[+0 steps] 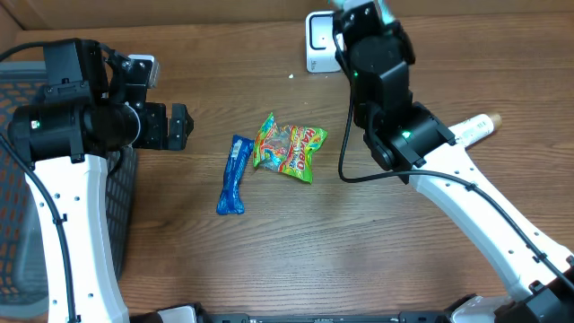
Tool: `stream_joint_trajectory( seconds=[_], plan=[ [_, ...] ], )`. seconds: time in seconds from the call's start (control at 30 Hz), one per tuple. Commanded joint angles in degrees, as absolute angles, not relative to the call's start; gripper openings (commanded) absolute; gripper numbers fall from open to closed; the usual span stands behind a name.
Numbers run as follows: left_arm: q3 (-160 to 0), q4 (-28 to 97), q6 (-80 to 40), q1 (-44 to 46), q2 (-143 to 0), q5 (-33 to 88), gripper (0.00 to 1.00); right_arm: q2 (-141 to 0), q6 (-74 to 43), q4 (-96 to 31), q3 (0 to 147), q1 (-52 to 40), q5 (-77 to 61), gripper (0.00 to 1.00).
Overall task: Scan the item barcode
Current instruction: 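Hold the green pouch barcode over the scanner with the right gripper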
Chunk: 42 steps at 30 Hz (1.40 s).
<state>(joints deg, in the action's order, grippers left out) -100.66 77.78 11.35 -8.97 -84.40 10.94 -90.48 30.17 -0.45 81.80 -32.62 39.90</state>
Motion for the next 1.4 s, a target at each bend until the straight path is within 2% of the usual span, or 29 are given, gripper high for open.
stream_joint_trajectory(
  seconds=[0.0,0.27,0.6,0.77,1.37],
  plan=[
    [-101.0,77.7,11.6,-9.0,-84.4,11.4,1.0,-89.3,41.9,5.3,83.4,-32.5,41.7,0.04],
    [-101.0,77.7,11.6,-9.0,-84.4,11.4,1.0,-94.4,57.8,13.3,83.4,-30.3,29.1,0.04],
    [-101.0,77.7,11.6,-9.0,-84.4,11.4,1.0,-111.8,72.0,34.7,83.4,-25.7,22.2,0.04],
    [-101.0,77.7,11.6,-9.0,-84.4,11.4,1.0,-118.3,72.6,43.1,83.4,-24.7,21.3,0.04],
    [-101.0,77.7,11.6,-9.0,-84.4,11.4,1.0,-132.8,71.8,42.3,94.1,-22.8,17.2,0.04]
  ],
)
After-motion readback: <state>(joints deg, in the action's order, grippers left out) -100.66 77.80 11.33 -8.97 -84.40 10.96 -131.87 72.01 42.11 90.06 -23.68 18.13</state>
